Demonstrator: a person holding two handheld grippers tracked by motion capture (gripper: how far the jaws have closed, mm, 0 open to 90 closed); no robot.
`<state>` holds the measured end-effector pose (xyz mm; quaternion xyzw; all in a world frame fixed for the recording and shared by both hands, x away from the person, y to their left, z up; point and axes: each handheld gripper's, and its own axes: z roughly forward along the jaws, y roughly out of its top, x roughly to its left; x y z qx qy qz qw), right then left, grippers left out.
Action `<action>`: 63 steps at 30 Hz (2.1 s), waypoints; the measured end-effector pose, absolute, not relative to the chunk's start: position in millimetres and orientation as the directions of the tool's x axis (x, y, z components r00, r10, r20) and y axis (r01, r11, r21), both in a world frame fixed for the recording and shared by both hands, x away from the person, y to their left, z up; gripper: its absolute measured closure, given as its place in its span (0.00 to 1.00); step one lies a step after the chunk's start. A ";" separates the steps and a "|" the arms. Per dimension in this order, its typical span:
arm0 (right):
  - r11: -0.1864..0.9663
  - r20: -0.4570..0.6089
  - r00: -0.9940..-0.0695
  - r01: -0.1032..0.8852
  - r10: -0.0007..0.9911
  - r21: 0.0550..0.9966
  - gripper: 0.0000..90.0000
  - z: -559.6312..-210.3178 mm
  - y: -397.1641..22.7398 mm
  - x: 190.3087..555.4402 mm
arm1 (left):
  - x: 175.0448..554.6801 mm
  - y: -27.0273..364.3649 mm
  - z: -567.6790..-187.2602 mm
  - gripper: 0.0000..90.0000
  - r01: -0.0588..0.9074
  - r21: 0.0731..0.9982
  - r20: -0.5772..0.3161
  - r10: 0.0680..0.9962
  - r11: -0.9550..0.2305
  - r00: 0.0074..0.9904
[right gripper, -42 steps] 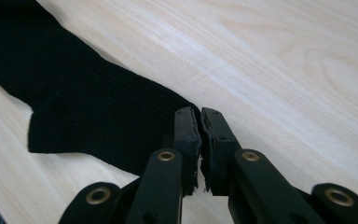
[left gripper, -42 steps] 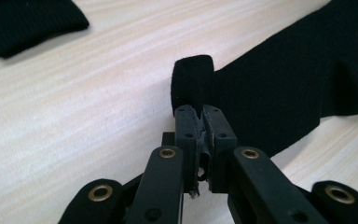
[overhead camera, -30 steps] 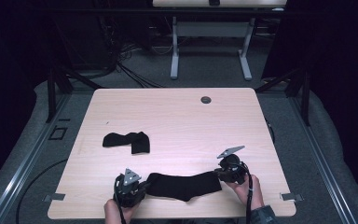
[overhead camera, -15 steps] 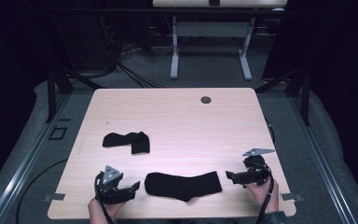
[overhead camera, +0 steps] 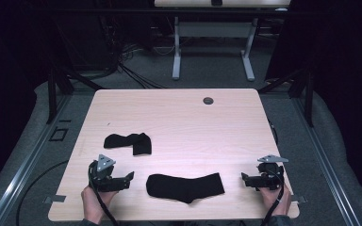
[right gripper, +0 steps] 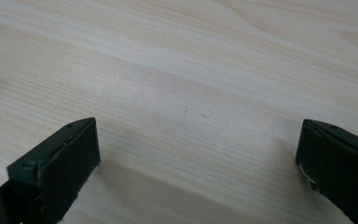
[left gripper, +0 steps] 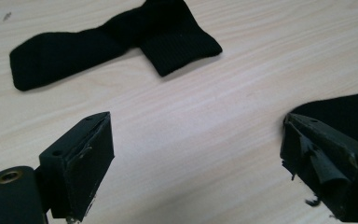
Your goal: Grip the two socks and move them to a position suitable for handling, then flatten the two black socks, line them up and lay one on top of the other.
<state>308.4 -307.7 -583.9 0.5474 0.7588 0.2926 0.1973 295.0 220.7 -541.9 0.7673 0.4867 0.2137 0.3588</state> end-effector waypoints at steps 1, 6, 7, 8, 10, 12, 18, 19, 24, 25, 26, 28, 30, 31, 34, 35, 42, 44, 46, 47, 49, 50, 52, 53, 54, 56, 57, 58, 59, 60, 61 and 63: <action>0.221 0.011 -0.311 0.700 0.950 0.679 0.00 -586.4 -308.9 307.5 | 296.8 221.2 -541.1 0.11 0.592 0.758 -0.018 0.899 -0.273 0.438; 0.227 0.008 -0.319 0.693 0.948 0.684 0.00 -587.1 -310.4 307.7 | 308.5 221.0 -535.7 0.13 0.574 0.757 0.018 0.888 -0.312 0.459; 0.233 0.007 -0.326 0.689 0.945 0.686 0.00 -587.3 -311.2 308.0 | 310.8 221.1 -534.7 0.13 0.577 0.754 0.015 0.886 -0.314 0.463; 0.240 0.004 -0.334 0.685 0.942 0.688 0.00 -587.7 -311.8 308.3 | 313.1 221.3 -534.0 0.13 0.577 0.753 0.014 0.885 -0.316 0.465; 0.244 0.005 -0.344 0.676 0.939 0.695 0.00 -588.4 -312.5 309.2 | 317.8 221.5 -533.3 0.12 0.576 0.753 0.016 0.883 -0.319 0.469; 0.243 0.008 -0.346 0.674 0.938 0.697 0.00 -588.7 -312.7 308.9 | 322.4 221.6 -533.1 0.11 0.580 0.752 0.008 0.884 -0.313 0.467; 0.239 0.008 -0.344 0.669 0.939 0.704 0.00 -589.3 -312.4 307.8 | 339.3 219.6 -534.3 0.09 0.596 0.735 -0.002 0.878 -0.323 0.478; 0.238 0.009 -0.344 0.668 0.939 0.705 0.00 -589.4 -312.4 307.8 | 342.2 219.4 -534.1 0.09 0.595 0.735 -0.002 0.877 -0.325 0.481; 0.237 0.009 -0.343 0.668 0.939 0.705 0.00 -589.5 -312.3 307.7 | 355.1 219.0 -531.6 0.09 0.595 0.742 -0.018 0.878 -0.309 0.478; 0.237 0.009 -0.343 0.668 0.939 0.706 0.00 -589.5 -312.4 307.7 | 357.2 218.8 -531.1 0.09 0.597 0.742 -0.021 0.879 -0.306 0.477; 0.237 0.009 -0.343 0.668 0.939 0.706 0.00 -589.5 -312.3 307.7 | 359.5 219.1 -530.4 0.09 0.597 0.742 -0.024 0.877 -0.307 0.481; 0.238 0.009 -0.344 0.667 0.939 0.706 0.00 -589.5 -312.3 307.8 | 363.1 219.2 -528.5 0.09 0.596 0.743 -0.025 0.876 -0.306 0.481; 0.238 0.008 -0.344 0.667 0.939 0.706 0.00 -589.5 -312.3 307.8 | 367.2 219.7 -526.6 0.09 0.594 0.743 -0.021 0.875 -0.310 0.483; 0.238 0.008 -0.343 0.667 0.939 0.706 0.00 -589.5 -312.3 307.8 | 369.1 219.6 -526.0 0.09 0.595 0.740 -0.014 0.877 -0.315 0.481; 0.236 0.007 -0.340 0.668 0.940 0.706 0.00 -589.5 -312.1 307.8 | 376.9 221.9 -524.8 0.09 0.607 0.734 -0.044 0.871 -0.304 0.489; 0.236 0.007 -0.340 0.668 0.940 0.706 0.00 -589.5 -312.1 307.9 | 380.5 222.5 -524.4 0.09 0.609 0.734 -0.048 0.872 -0.300 0.487; 0.234 0.007 -0.338 0.668 0.941 0.706 0.00 -589.5 -312.1 307.9 | 398.2 226.1 -518.7 0.08 0.625 0.716 -0.044 0.874 -0.310 0.484; 0.235 0.007 -0.339 0.668 0.941 0.706 0.00 -589.6 -312.1 307.9 | 405.4 228.7 -518.2 0.07 0.642 0.705 -0.065 0.875 -0.300 0.479; 0.235 0.007 -0.338 0.668 0.941 0.706 0.00 -589.5 -312.1 307.9 | 413.8 230.2 -517.5 0.06 0.655 0.696 -0.074 0.878 -0.295 0.473; 0.235 0.007 -0.338 0.669 0.941 0.706 0.00 -589.5 -312.1 307.9 | 417.0 230.3 -517.7 0.06 0.658 0.694 -0.077 0.878 -0.293 0.472; 0.235 0.007 -0.338 0.668 0.941 0.706 0.00 -589.6 -312.1 307.9 | 425.5 229.9 -517.0 0.06 0.669 0.684 -0.091 0.877 -0.290 0.472; 0.235 0.007 -0.338 0.668 0.941 0.706 0.00 -589.6 -312.1 307.9 | 430.6 228.4 -517.7 0.06 0.672 0.681 -0.088 0.879 -0.291 0.469; 0.234 0.007 -0.338 0.668 0.941 0.706 0.00 -589.6 -312.1 307.9 | 436.8 226.7 -518.5 0.06 0.686 0.667 -0.103 0.875 -0.291 0.473; 0.234 0.007 -0.338 0.668 0.941 0.706 0.00 -589.6 -312.1 307.9 | 440.2 225.3 -519.3 0.06 0.687 0.661 -0.095 0.874 -0.302 0.476; 0.235 0.007 -0.338 0.668 0.941 0.706 0.00 -589.6 -312.1 307.9 | 443.9 222.4 -521.1 0.07 0.692 0.654 -0.098 0.874 -0.304 0.476; 0.234 0.007 -0.337 0.668 0.941 0.706 0.00 -589.6 -312.0 307.9 | 448.2 218.0 -524.9 0.09 0.695 0.643 -0.084 0.871 -0.323 0.483; 0.235 0.007 -0.338 0.668 0.941 0.707 0.00 -589.6 -312.1 307.9 | 451.1 214.5 -528.8 0.10 0.704 0.625 -0.086 0.867 -0.336 0.490; 0.235 0.007 -0.338 0.668 0.941 0.707 0.00 -589.6 -312.1 307.9 | 453.1 211.7 -532.6 0.11 0.711 0.617 -0.094 0.865 -0.337 0.492; 0.235 0.007 -0.338 0.667 0.941 0.707 0.00 -589.6 -312.1 307.9 | 455.0 209.6 -535.7 0.12 0.716 0.608 -0.093 0.865 -0.343 0.494; 0.235 0.007 -0.338 0.667 0.941 0.707 0.00 -589.6 -312.1 307.9 | 456.6 208.5 -537.8 0.14 0.717 0.603 -0.090 0.863 -0.350 0.497; 0.234 0.007 -0.338 0.667 0.941 0.707 0.00 -589.6 -312.1 307.9 | 458.3 206.3 -540.8 0.16 0.722 0.596 -0.095 0.862 -0.351 0.498; 0.235 0.007 -0.338 0.667 0.941 0.707 0.00 -589.6 -312.1 307.8 | 460.6 202.8 -544.7 0.18 0.721 0.589 -0.087 0.858 -0.366 0.507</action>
